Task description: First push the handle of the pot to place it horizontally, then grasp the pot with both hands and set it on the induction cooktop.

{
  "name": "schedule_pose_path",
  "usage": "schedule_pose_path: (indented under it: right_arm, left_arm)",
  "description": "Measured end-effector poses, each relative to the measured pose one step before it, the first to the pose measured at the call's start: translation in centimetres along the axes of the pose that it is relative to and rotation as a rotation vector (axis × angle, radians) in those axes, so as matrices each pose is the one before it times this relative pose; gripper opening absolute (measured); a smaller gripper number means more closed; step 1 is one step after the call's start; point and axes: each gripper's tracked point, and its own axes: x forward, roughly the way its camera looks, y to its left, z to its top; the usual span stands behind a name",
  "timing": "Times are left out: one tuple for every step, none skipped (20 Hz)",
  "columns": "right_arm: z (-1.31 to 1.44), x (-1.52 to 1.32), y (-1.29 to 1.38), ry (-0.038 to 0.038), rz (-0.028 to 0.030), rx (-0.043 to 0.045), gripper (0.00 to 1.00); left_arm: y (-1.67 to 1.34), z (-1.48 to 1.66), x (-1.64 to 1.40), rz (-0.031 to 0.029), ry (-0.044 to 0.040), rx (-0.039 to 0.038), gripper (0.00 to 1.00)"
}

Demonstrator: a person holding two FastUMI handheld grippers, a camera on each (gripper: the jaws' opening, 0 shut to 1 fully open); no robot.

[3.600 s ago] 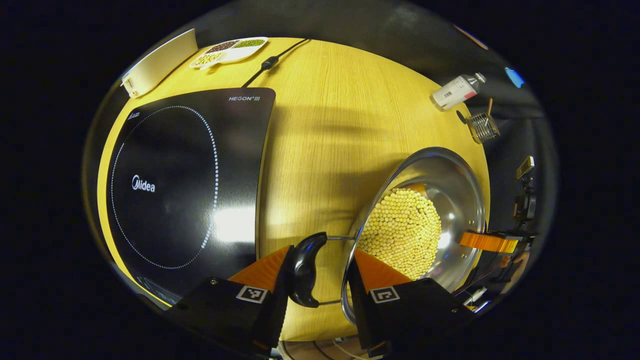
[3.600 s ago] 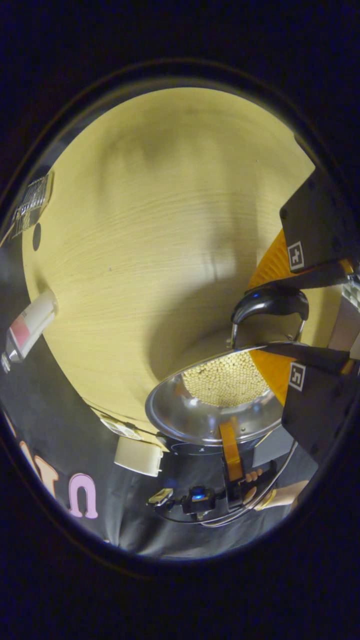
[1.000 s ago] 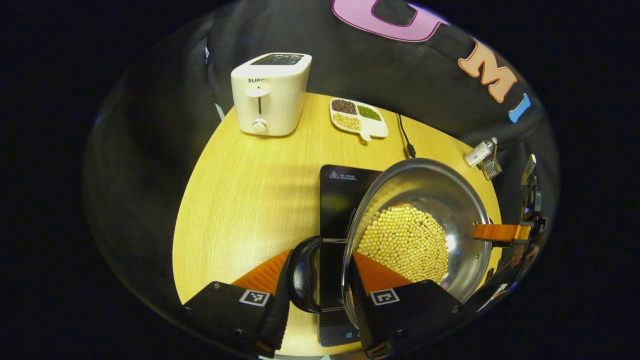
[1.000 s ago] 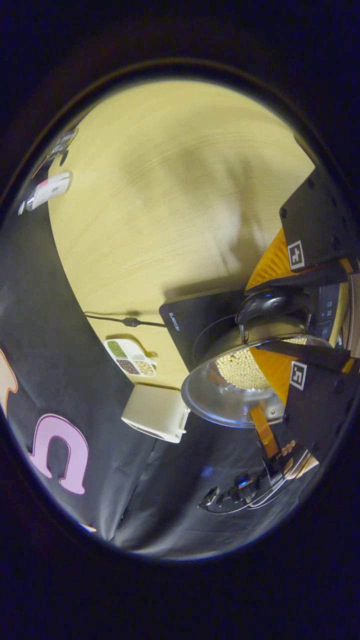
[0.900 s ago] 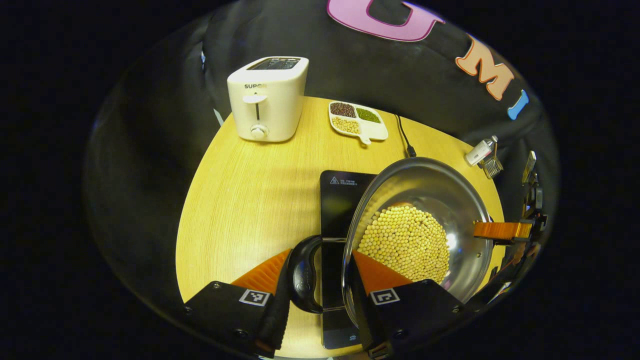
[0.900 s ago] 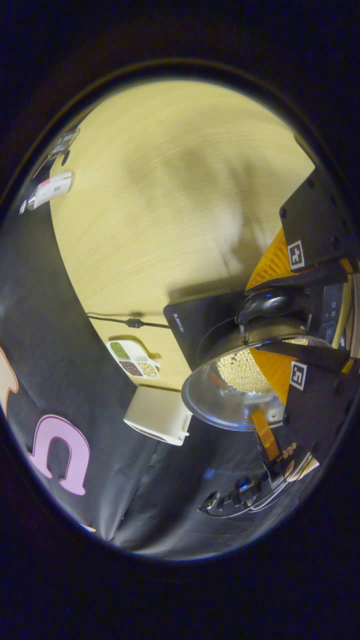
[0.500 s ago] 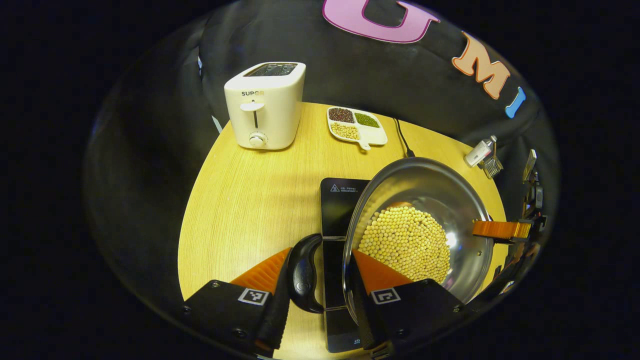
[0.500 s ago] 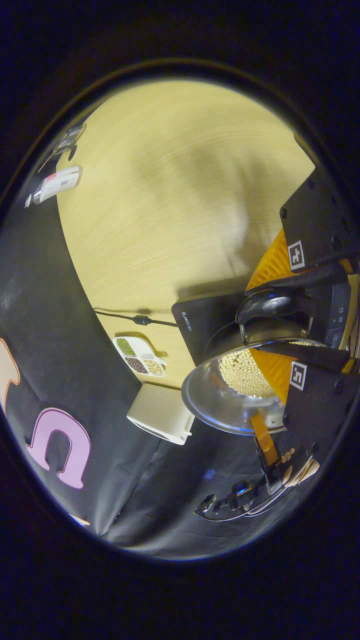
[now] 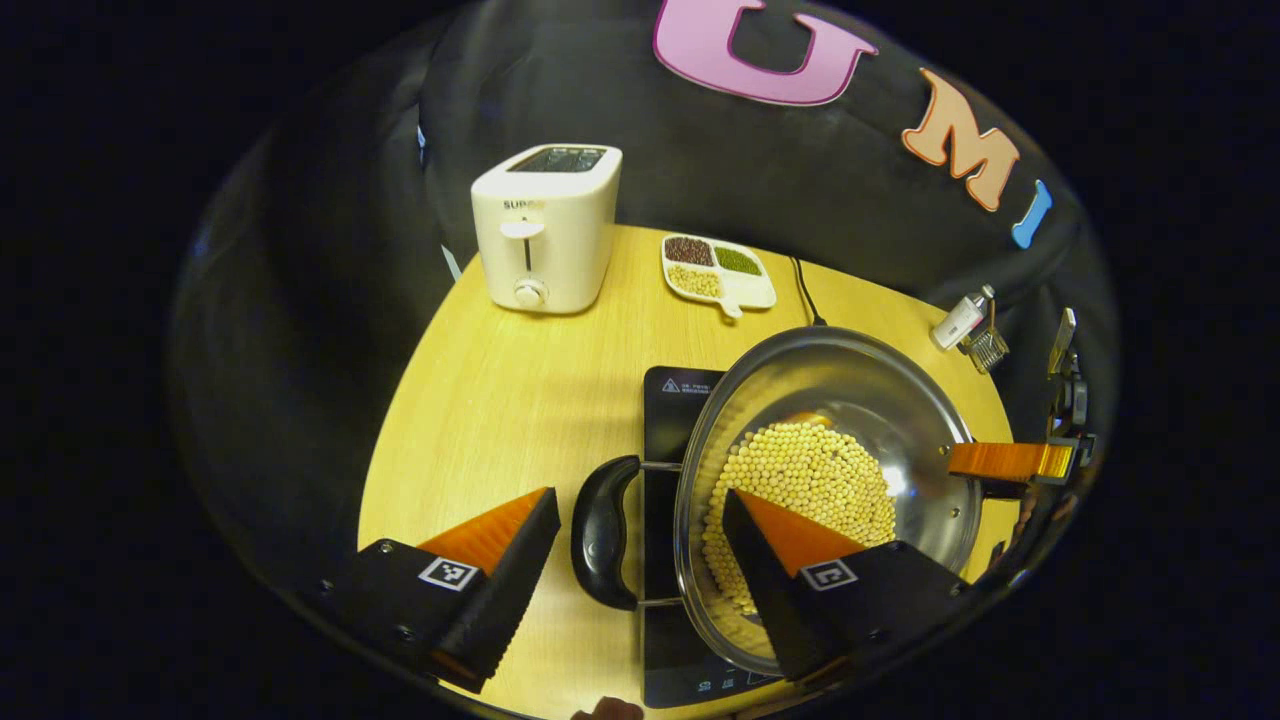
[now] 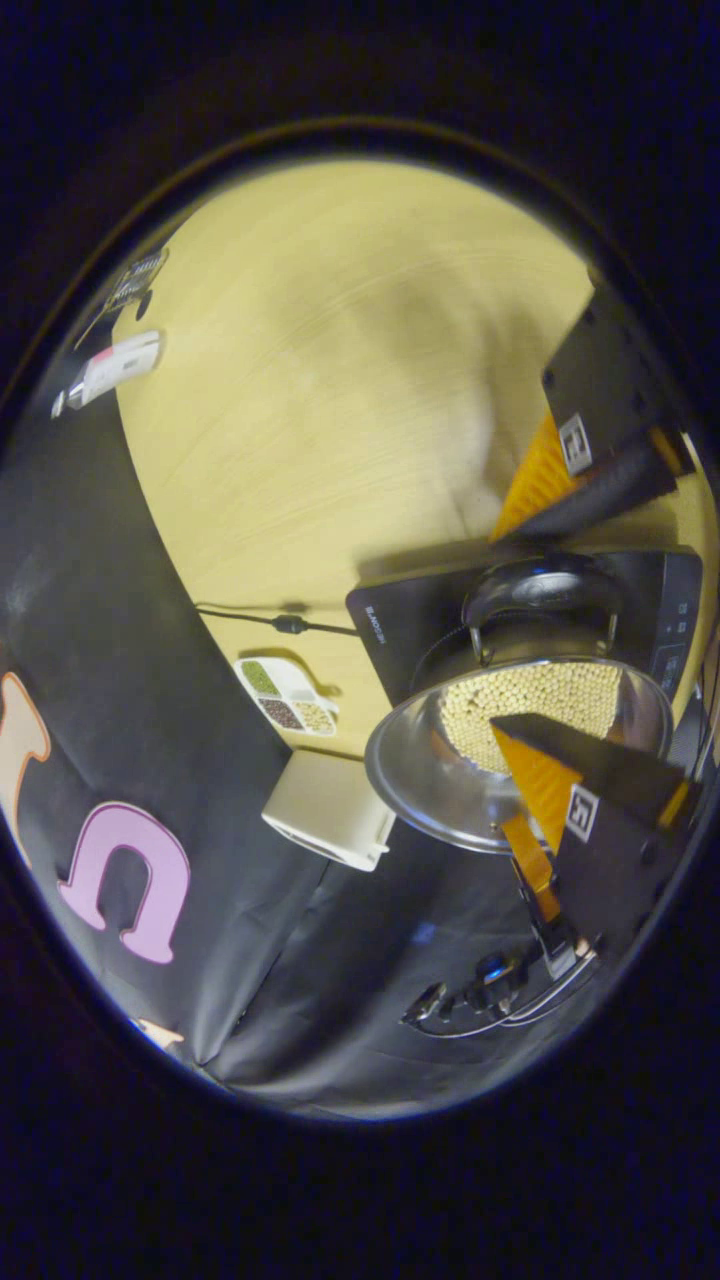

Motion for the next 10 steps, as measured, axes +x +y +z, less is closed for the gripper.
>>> schedule_pose_path:
  right_arm:
    - [-0.205, -1.118, -0.456, -0.02061, -0.01414, -0.03365, 0.93]
    - [-0.142, -0.819, -0.283, -0.02251, -0.01902, -0.03382, 1.00]
    - [-0.001, -0.852, -0.216, -0.02049, -0.01332, -0.02962, 0.93]
    - [0.087, -0.796, -0.273, -0.02157, -0.01604, -0.02266, 0.93]
    - [0.143, -0.895, -0.324, -0.02040, -0.01702, -0.02041, 1.00]
    - [0.127, -1.004, -0.370, -0.01908, -0.01706, -0.01522, 0.92]
    - [0.201, -1.013, -0.278, -0.01783, -0.00970, -0.00204, 0.93]
    - [0.048, -1.143, -0.107, -0.01601, -0.00656, 0.00397, 0.93]
    - [0.228, -1.196, -0.230, -0.01876, -0.00782, 0.00318, 1.00]
    - [0.408, -1.255, -0.227, -0.02616, -0.00692, 0.00272, 0.93]
  left_arm:
    - [0.034, 0.349, -0.621, 0.00931, -0.03428, 0.00232, 0.98]
    - [0.120, 0.114, -0.551, 0.00968, -0.02946, -0.00718, 0.98]
    - [0.131, 0.115, -0.558, 0.01156, -0.01672, -0.01549, 0.98]
    - [0.292, -0.066, -0.490, 0.01698, -0.01963, -0.01083, 0.98]
    - [0.517, -0.191, -0.246, 0.02305, -0.00668, 0.00205, 0.98]
    - [0.443, -0.527, -0.313, 0.01932, 0.00029, 0.00768, 0.97]
    - [0.208, -0.495, -0.460, 0.01435, 0.00681, 0.00558, 0.98]
    - [-0.171, -0.388, -0.539, 0.00336, 0.00107, 0.00121, 0.98]
    - [-0.225, -0.283, -0.581, 0.00530, 0.00369, 0.00072, 0.98]
    - [-0.127, -0.416, -0.592, 0.00749, 0.00114, 0.00497, 0.98]
